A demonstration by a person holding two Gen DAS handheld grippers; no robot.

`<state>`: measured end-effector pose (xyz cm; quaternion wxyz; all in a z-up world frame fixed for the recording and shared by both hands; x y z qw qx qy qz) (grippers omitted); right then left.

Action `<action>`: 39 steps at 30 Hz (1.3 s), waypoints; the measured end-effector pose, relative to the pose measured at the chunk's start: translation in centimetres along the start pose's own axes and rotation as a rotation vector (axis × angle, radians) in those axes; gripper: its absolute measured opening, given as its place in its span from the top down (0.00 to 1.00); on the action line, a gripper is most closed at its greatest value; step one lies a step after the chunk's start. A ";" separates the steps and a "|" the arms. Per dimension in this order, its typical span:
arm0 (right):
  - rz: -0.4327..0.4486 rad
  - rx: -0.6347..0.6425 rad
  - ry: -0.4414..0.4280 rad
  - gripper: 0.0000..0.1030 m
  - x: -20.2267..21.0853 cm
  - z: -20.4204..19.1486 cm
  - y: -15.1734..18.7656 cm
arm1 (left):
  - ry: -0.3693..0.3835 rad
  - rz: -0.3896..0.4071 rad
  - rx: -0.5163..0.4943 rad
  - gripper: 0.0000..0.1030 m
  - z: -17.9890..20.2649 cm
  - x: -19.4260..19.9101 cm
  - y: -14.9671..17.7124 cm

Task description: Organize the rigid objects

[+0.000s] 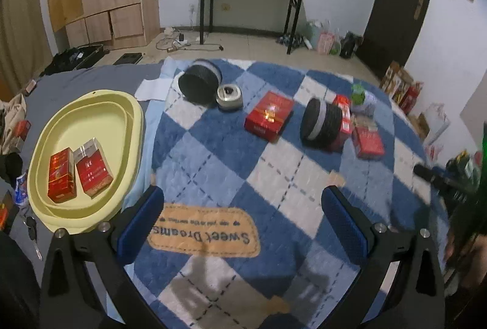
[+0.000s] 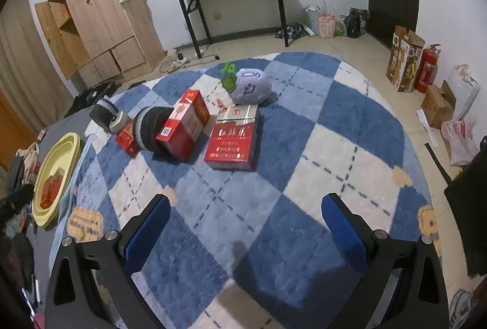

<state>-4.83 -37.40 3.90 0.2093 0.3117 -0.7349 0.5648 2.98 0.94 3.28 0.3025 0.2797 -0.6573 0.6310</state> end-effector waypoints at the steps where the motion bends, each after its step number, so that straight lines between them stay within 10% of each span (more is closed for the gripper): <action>1: 0.000 0.005 -0.003 0.02 0.0 0.0 0.0 | -0.006 0.000 -0.014 0.00 0.2 -0.1 0.1; 8: -0.014 0.046 -0.014 0.02 -1.2 -0.5 -0.1 | -0.001 0.003 -0.027 0.00 -0.1 -1.0 -1.1; 22: -0.072 0.034 -0.044 0.02 -9.0 0.0 -2.2 | -0.095 -0.084 -0.053 0.00 -2.7 -14.8 -15.1; 34: -0.072 0.005 -0.027 0.02 -14.5 1.4 -3.5 | -0.226 -0.161 -0.114 0.00 -2.6 -22.4 -15.7; 39: -0.077 0.074 0.004 0.04 -16.1 1.0 -3.3 | -0.164 -0.159 -0.049 0.11 -3.1 -23.2 -15.7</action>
Point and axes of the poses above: each gripper's, at about its wrist camera, not at the fingertips, and x roughly against the way its jaws point, z to its right, y to its underside, the point moved 1 cm from there along -x, roughly the way its jaws point, and after that the axes turned 10 degrees about -y, right-handed, at the moved point
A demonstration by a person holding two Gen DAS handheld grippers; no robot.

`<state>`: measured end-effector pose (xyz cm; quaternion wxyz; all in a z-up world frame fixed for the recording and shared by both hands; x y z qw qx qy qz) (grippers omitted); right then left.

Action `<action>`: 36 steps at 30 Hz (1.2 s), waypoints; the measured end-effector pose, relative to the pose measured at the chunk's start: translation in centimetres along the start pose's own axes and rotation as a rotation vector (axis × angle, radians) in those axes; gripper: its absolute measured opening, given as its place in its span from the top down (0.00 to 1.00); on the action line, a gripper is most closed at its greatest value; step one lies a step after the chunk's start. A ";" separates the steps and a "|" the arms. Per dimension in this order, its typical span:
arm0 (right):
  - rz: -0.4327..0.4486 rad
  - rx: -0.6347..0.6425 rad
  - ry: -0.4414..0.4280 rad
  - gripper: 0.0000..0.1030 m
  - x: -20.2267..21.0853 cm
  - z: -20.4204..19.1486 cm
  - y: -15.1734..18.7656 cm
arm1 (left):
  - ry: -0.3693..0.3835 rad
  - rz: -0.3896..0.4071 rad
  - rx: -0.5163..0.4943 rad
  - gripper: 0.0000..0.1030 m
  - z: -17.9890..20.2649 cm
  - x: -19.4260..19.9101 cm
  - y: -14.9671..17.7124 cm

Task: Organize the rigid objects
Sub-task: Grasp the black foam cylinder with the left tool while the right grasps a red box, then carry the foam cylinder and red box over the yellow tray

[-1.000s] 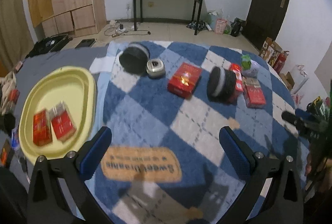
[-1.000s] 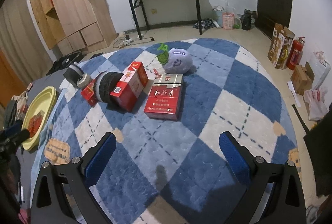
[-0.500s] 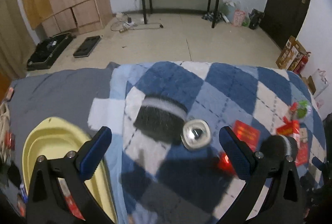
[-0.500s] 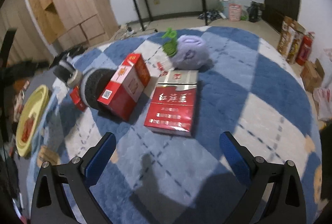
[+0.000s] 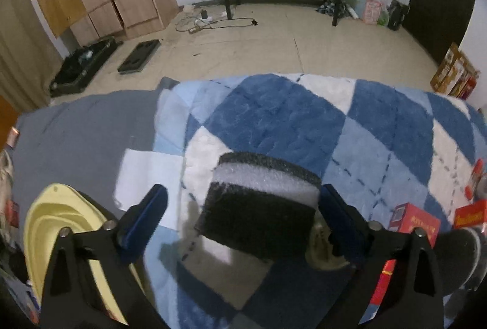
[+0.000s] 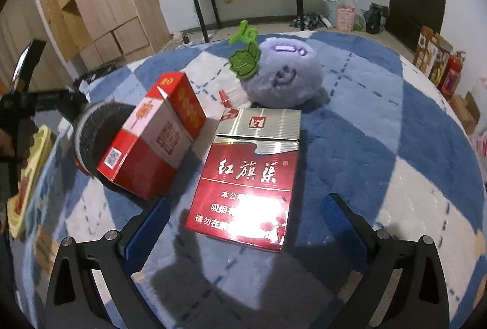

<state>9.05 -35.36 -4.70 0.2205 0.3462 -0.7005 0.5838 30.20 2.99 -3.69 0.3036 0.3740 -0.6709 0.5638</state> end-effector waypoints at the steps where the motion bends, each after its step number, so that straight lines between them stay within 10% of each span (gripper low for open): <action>1: 0.001 0.010 0.010 0.09 -0.1 0.0 0.0 | 0.012 0.003 0.004 0.20 0.0 0.0 0.0; 8: 0.025 0.036 0.019 0.41 -0.2 0.3 0.2 | -0.006 0.085 -0.040 0.30 0.8 2.5 0.1; 23: 0.128 0.036 -0.015 0.43 7.2 -0.4 0.2 | -0.002 0.180 0.084 0.30 -6.8 16.2 7.6; 36: 0.151 0.348 -0.368 0.44 12.2 -16.9 0.6 | -0.041 0.112 0.359 0.30 -24.0 14.2 15.2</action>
Point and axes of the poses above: each gripper's, at about its wrist camera, not at the fingertips, and x roughly against the way its jaws point, z to its right, y to its underside, the point moved 1 cm from there along -x, roughly the way its jaws point, and after that the axes turned 10 degrees about -y, right-handed, at the moved point
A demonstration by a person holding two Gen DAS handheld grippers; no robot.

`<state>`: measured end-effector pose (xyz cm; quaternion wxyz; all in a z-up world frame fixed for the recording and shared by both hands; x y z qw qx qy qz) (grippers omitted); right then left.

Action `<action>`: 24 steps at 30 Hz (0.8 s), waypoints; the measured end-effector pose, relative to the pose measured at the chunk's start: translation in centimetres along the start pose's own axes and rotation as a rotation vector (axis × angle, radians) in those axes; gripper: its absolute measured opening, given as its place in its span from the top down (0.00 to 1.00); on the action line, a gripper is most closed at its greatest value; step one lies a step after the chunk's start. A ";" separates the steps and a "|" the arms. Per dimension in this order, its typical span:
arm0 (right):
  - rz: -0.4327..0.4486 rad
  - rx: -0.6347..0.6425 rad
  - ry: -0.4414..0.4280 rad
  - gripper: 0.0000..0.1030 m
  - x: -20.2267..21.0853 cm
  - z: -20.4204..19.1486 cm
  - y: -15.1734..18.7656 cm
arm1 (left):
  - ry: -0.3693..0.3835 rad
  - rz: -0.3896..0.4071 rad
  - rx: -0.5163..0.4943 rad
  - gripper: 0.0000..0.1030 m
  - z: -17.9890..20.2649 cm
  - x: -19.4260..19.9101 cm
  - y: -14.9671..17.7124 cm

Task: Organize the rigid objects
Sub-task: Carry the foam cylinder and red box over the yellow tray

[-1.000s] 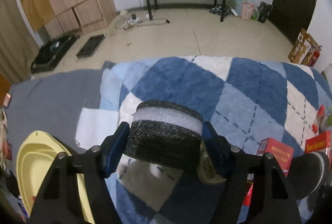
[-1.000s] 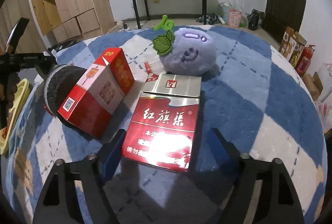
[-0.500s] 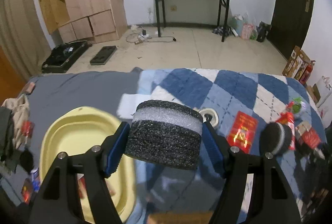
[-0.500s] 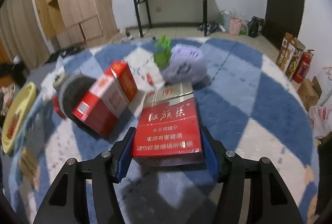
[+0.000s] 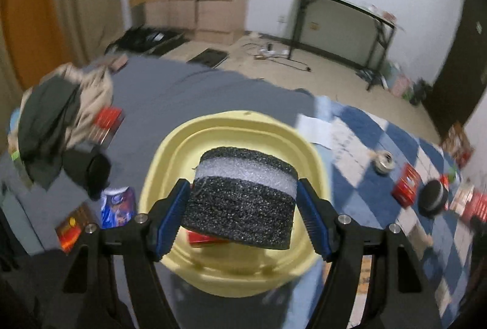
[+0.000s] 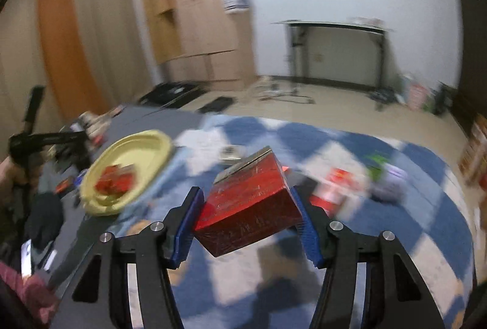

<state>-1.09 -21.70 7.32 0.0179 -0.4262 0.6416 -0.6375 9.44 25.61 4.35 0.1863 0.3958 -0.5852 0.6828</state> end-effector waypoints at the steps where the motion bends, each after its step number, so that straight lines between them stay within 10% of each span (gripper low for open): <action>1: -0.016 0.016 -0.033 0.45 -1.6 -1.6 -0.4 | -0.006 -0.016 0.014 0.30 -0.8 -0.8 0.2; 6: -0.083 0.105 -0.183 0.72 -10.4 -7.7 -2.5 | -0.018 -0.071 0.029 0.30 -2.9 -4.8 1.4; 13: -0.210 0.168 -0.219 0.72 -23.0 -11.1 -1.9 | 0.058 -0.126 0.129 0.30 -6.1 -8.8 3.0; 24: -0.230 0.190 -0.213 0.60 -23.6 -10.6 -0.7 | 0.083 -0.092 0.092 0.30 -5.5 -9.5 3.0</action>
Point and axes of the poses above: each gripper's, at about its wrist camera, not at the fingertips, and x roughly against the way its jaws point, z to its right, y to its underside, the point moved 1 cm from there along -x, roughly the way its jaws point, and after that the axes turned 10 degrees about -y, right-handed, at the moved point
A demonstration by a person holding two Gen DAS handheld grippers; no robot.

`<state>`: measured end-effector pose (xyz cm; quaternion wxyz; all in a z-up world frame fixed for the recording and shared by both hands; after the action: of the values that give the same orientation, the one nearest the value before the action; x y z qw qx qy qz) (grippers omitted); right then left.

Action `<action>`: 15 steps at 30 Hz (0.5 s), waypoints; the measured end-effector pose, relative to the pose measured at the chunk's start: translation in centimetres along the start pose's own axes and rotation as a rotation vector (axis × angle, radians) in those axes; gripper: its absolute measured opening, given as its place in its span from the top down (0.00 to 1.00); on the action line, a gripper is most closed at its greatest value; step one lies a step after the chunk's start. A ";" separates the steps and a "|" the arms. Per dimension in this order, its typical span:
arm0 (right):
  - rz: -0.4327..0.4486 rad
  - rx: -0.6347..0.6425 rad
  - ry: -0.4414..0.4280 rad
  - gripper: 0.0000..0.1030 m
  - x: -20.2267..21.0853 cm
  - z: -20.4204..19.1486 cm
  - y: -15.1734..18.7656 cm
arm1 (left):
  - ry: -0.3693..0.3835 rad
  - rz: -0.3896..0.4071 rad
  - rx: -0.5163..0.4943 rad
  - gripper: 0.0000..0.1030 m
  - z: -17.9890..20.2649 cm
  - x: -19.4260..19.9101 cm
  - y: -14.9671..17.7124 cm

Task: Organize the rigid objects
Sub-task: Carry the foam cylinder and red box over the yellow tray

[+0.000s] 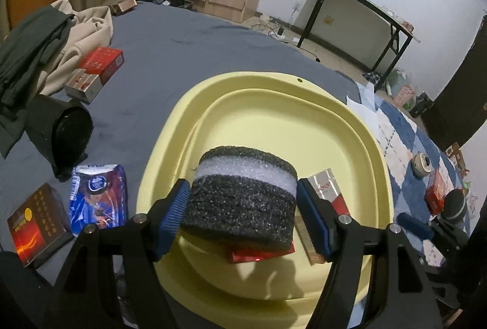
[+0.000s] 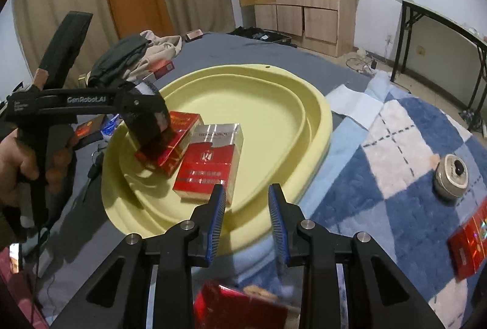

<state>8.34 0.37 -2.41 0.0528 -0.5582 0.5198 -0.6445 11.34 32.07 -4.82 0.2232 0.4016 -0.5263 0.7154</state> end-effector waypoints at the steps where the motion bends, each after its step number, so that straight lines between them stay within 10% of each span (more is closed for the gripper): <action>1: 0.019 -0.010 0.002 0.41 1.1 0.1 0.3 | 0.004 -0.002 -0.002 0.30 0.1 0.1 0.0; 7: 0.064 0.030 -0.002 0.01 7.6 0.1 3.4 | 0.003 -0.008 -0.006 0.30 0.0 1.0 0.3; 15: 0.005 -0.286 0.060 0.00 8.7 0.4 7.9 | 0.010 -0.011 0.017 0.30 2.0 1.4 0.4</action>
<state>1.39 -9.09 -2.48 -0.0415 -0.5393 0.6091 -0.5800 10.85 29.90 -3.66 0.2262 0.4029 -0.5169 0.7206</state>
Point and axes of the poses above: each gripper's, at about its wrist camera, not at the fingertips, and x roughly against the way its jaws point, z to its right, y to its underside, the point moved 1 cm from there along -x, roughly the way its jaws point, and after that the axes turned 10 degrees about -y, right-handed, at the moved point
